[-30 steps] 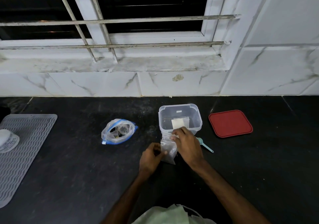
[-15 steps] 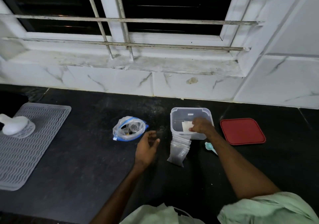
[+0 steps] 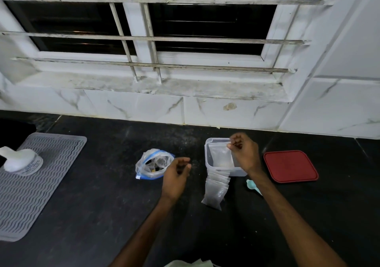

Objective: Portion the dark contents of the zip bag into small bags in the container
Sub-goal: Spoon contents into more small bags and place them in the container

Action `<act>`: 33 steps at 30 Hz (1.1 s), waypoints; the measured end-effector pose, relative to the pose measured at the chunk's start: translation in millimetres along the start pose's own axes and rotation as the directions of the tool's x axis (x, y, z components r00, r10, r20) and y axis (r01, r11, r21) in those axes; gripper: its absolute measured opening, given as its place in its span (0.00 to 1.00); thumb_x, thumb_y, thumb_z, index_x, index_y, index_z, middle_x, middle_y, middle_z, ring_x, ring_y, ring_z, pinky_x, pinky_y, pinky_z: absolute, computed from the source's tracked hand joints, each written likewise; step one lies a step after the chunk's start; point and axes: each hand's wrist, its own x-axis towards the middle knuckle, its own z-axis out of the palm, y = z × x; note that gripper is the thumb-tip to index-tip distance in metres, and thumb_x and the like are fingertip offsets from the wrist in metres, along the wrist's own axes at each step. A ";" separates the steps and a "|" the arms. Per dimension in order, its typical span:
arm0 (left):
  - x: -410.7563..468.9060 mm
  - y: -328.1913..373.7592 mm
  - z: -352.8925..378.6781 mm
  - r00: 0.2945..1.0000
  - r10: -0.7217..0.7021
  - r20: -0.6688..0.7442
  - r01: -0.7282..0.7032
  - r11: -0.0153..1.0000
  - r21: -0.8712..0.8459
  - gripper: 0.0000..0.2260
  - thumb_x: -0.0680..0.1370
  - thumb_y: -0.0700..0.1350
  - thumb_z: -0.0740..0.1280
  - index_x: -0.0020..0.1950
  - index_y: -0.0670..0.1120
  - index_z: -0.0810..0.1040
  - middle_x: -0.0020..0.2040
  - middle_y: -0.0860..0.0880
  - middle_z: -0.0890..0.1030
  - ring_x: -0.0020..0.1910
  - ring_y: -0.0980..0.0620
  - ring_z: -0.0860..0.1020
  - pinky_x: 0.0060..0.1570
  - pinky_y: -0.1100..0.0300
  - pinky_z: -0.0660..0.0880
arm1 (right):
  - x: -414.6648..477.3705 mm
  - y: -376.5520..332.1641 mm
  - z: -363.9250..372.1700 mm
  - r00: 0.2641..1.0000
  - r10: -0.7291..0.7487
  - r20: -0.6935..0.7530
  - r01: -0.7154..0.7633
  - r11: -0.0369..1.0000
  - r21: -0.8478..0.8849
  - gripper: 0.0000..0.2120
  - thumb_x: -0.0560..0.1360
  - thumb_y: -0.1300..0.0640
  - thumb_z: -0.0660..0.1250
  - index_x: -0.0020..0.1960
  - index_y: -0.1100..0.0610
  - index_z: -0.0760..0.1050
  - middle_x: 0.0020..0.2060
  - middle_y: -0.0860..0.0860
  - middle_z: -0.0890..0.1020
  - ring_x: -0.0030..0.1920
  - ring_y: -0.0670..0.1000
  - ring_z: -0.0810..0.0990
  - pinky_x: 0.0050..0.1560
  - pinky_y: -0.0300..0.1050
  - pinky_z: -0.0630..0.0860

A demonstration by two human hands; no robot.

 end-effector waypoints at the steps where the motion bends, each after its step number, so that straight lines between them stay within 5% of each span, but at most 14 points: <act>1: 0.8 4.5 3.7 1.000 0.016 0.017 -0.016 1.000 -0.005 0.08 0.78 0.39 0.68 0.57 0.47 0.79 0.51 0.50 0.83 0.52 0.54 0.81 0.51 0.60 0.79 | -8.1 -10.3 -5.1 0.999 -0.029 -0.021 0.030 0.998 0.053 0.12 0.71 0.66 0.72 0.52 0.58 0.78 0.39 0.50 0.82 0.39 0.45 0.81 0.41 0.29 0.75; 5: 1.2 13.8 21.4 0.994 0.085 0.075 -0.084 0.996 -0.020 0.08 0.77 0.39 0.70 0.52 0.51 0.79 0.47 0.51 0.84 0.48 0.54 0.82 0.47 0.59 0.78 | -35.0 -25.4 -14.9 0.992 -0.079 -0.101 0.092 0.987 0.132 0.11 0.73 0.65 0.70 0.54 0.56 0.79 0.43 0.49 0.81 0.44 0.44 0.80 0.47 0.33 0.75; 11: -4.0 19.3 29.8 0.987 0.157 0.043 -0.153 0.985 -0.078 0.15 0.75 0.42 0.72 0.62 0.46 0.78 0.56 0.50 0.82 0.54 0.54 0.81 0.54 0.60 0.78 | -61.0 -36.3 -0.6 0.993 -0.113 0.019 0.110 0.985 0.135 0.04 0.73 0.64 0.71 0.46 0.57 0.80 0.42 0.46 0.83 0.44 0.43 0.81 0.45 0.32 0.76; 14: -2.4 22.3 22.4 0.983 0.179 -0.036 -0.181 0.981 -0.066 0.10 0.76 0.40 0.72 0.56 0.50 0.81 0.54 0.49 0.81 0.53 0.53 0.81 0.53 0.60 0.78 | -67.2 -31.1 8.0 0.989 -0.122 0.080 0.109 0.982 0.152 0.04 0.73 0.63 0.71 0.46 0.55 0.80 0.43 0.46 0.82 0.44 0.45 0.81 0.45 0.40 0.79; 19: -1.3 24.3 1.8 0.982 0.176 -0.069 -0.175 0.984 0.020 0.03 0.77 0.41 0.70 0.47 0.49 0.80 0.53 0.48 0.77 0.48 0.61 0.78 0.47 0.61 0.79 | -73.2 -22.7 15.8 0.983 -0.125 0.131 0.107 0.985 0.134 0.04 0.74 0.60 0.71 0.49 0.54 0.80 0.43 0.44 0.83 0.45 0.43 0.81 0.44 0.37 0.79; 22: 0.9 16.1 -13.5 0.988 0.089 -0.127 -0.097 0.994 -0.055 0.05 0.79 0.42 0.67 0.53 0.43 0.78 0.52 0.48 0.81 0.52 0.54 0.80 0.48 0.56 0.80 | -69.9 -1.8 14.8 0.977 -0.178 0.114 0.188 0.979 -0.077 0.03 0.74 0.59 0.70 0.48 0.54 0.80 0.43 0.45 0.81 0.43 0.44 0.79 0.44 0.41 0.78; 26: 3.5 5.2 -27.9 0.986 0.025 -0.164 -0.044 0.993 -0.112 0.04 0.80 0.41 0.65 0.52 0.42 0.77 0.51 0.46 0.81 0.53 0.48 0.80 0.45 0.64 0.80 | -77.0 20.7 13.3 0.926 -0.015 0.377 0.204 0.861 -0.466 0.07 0.76 0.51 0.68 0.51 0.52 0.80 0.47 0.46 0.79 0.49 0.47 0.78 0.48 0.46 0.77; 30: 1.0 -6.1 -30.9 0.989 -0.017 -0.145 0.002 0.995 -0.103 0.07 0.80 0.42 0.65 0.54 0.40 0.77 0.51 0.43 0.82 0.54 0.46 0.81 0.53 0.50 0.80 | -90.8 25.2 19.9 0.895 0.024 0.446 0.276 0.755 -0.595 0.12 0.76 0.48 0.67 0.58 0.49 0.78 0.53 0.47 0.80 0.56 0.49 0.76 0.57 0.48 0.74; 33: -2.5 -9.5 -27.8 0.991 -0.022 -0.133 0.010 0.996 -0.092 0.07 0.80 0.43 0.65 0.53 0.40 0.78 0.50 0.44 0.82 0.53 0.47 0.81 0.54 0.51 0.79 | -94.2 26.0 23.6 0.900 0.010 0.436 0.296 0.720 -0.627 0.12 0.76 0.48 0.67 0.58 0.48 0.77 0.55 0.47 0.81 0.57 0.49 0.76 0.60 0.47 0.72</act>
